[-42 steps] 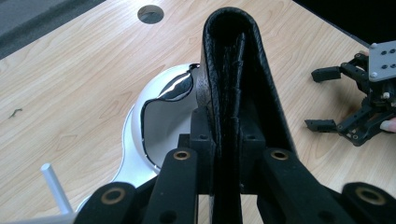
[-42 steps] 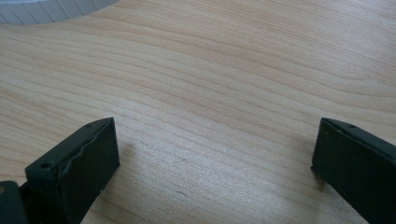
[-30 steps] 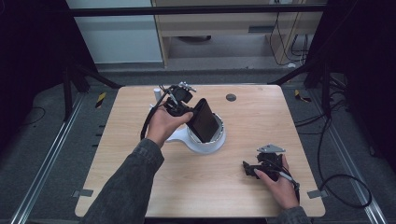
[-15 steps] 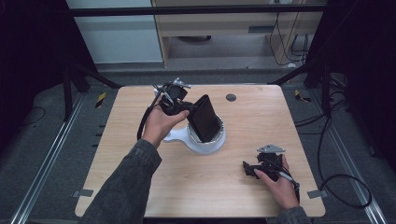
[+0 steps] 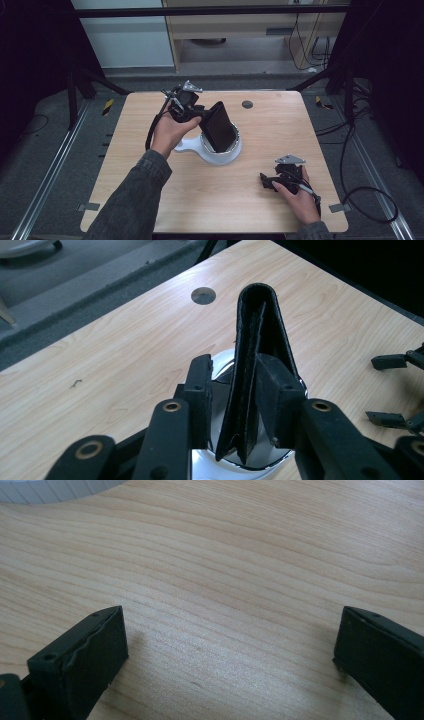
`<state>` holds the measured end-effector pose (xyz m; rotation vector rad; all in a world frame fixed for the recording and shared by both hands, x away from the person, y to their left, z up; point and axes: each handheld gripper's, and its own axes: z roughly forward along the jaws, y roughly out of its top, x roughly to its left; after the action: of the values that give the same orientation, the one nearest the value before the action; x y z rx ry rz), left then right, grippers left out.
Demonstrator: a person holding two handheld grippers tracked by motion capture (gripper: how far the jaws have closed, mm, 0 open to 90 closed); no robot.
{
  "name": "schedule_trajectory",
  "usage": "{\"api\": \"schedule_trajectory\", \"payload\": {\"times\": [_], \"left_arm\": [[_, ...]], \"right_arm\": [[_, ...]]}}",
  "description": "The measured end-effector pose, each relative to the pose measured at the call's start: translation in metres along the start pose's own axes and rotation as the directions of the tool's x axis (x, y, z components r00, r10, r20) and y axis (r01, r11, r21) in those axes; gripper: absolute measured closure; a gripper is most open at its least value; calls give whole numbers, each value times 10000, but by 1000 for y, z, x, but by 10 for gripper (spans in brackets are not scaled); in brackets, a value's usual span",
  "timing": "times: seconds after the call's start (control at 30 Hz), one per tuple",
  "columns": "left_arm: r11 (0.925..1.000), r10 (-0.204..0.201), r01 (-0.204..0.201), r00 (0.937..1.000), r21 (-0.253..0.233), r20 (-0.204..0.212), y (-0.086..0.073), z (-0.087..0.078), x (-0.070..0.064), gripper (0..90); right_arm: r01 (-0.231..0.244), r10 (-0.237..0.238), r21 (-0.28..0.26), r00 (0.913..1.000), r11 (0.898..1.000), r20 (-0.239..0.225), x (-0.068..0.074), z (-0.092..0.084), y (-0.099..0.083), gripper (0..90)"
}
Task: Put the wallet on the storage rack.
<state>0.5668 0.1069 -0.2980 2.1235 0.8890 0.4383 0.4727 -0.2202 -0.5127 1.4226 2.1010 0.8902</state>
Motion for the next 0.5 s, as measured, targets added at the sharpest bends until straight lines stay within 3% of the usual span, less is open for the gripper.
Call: {"api": "schedule_trajectory", "payload": {"times": [0.1,0.27,0.43,0.5], "left_arm": [[9986,51,-55,10000,-522,-84,1,-8,-3,564],[9961,260,-266,9996,-845,-84,0,-16,-6,448],[9905,772,-771,9970,-1142,-38,-1,-26,-15,239],[9890,869,-857,9962,-1207,41,-2,-28,-18,216]], "right_arm": [[2,-2,-1,10000,10000,0,0,0,0,9],[7,-7,-5,10000,10000,0,0,0,0,9],[3,-3,-3,10000,10000,-1,0,0,0,9],[2,-2,-4,10000,10000,-2,0,0,0,9]]}}
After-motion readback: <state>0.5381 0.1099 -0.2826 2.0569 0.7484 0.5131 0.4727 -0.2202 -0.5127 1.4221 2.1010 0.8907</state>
